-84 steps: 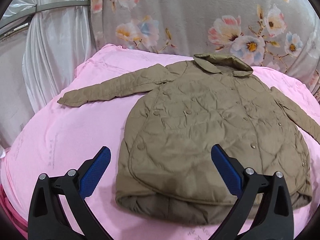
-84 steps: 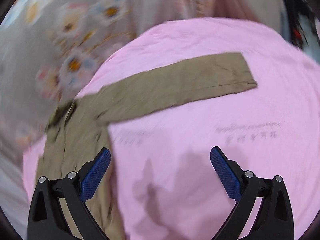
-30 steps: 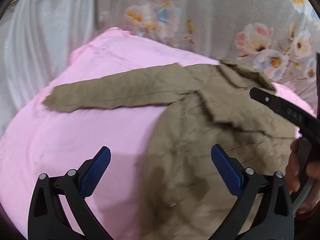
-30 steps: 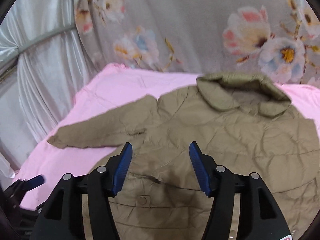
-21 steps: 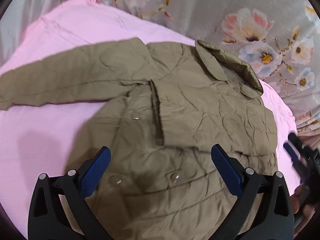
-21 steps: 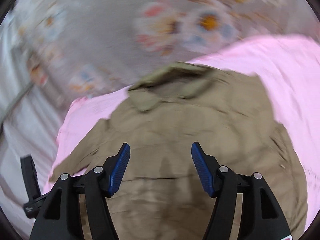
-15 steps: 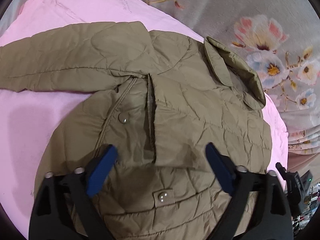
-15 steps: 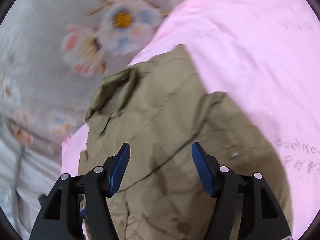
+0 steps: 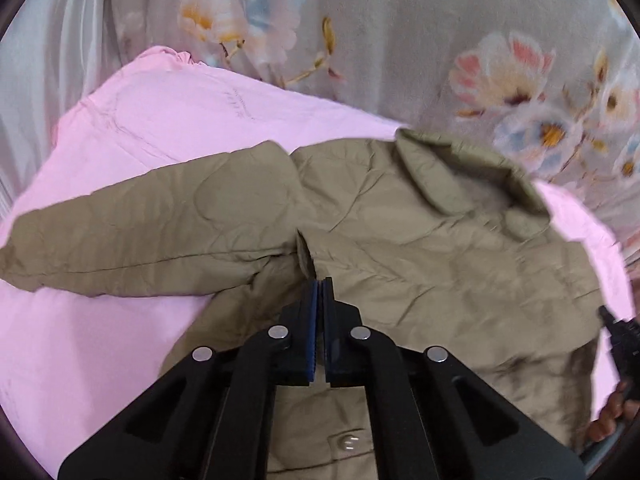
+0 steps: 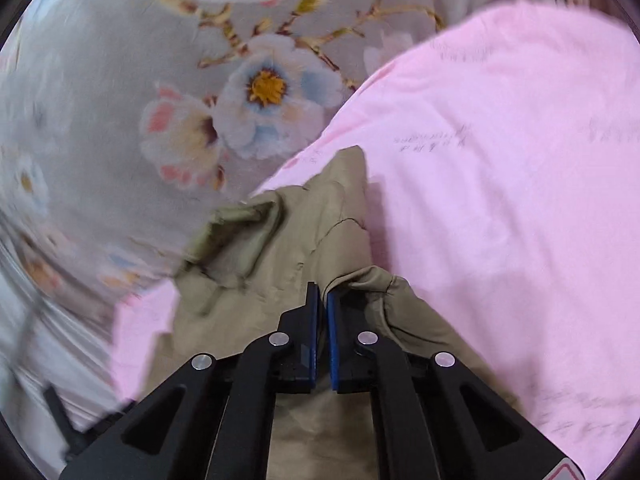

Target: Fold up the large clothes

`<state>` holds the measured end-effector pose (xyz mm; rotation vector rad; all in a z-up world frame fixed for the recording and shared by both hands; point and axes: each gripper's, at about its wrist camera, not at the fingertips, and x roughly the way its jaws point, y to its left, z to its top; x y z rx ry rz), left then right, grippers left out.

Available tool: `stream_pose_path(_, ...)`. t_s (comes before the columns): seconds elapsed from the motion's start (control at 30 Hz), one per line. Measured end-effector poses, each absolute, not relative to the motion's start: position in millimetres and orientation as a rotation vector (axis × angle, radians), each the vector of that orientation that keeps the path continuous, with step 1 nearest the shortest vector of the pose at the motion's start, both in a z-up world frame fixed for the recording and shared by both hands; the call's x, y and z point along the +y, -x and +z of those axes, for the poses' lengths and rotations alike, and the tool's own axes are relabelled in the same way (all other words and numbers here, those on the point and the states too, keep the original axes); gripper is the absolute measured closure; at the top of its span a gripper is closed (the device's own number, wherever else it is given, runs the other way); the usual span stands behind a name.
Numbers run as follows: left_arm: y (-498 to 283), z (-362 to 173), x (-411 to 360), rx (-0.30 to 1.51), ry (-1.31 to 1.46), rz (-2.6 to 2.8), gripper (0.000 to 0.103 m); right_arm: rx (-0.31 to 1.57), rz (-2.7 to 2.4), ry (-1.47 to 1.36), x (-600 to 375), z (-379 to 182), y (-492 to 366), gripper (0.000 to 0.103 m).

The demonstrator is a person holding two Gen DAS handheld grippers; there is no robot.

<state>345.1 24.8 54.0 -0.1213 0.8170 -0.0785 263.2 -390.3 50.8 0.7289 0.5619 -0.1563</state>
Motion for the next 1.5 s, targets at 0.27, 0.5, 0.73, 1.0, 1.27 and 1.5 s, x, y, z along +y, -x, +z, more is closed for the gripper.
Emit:
stream_pose_path(0.27,-348,4,12,0.860,0.007,-0.021,0.102,0.773,-0.291,-0.597,-380,16,-277,0.094)
stream_pose_path(0.5,-345,1,2,0.823,-0.050,0.015,0.099,0.624,-0.262,-0.301,-298,86,-264,0.080)
stream_pose_path(0.73,-339,2,4,0.806,-0.048,0.041,0.084,0.799,-0.126,-0.133,-229,33,-315,0.079)
stream_pose_path(1.0,-333,2,3,0.799,-0.045,0.023,0.076,0.798,-0.160,-0.113,-226,7,-298,0.079)
stream_pose_path(1.27,-290,5,14,0.800,-0.027,0.010,0.072,0.795,-0.146,-0.165,-220,10,-264,0.079)
stream_pose_path(1.5,-232,5,23,0.795,-0.011,0.012,0.064,0.792,-0.135,-0.173,-210,8,-211,0.079)
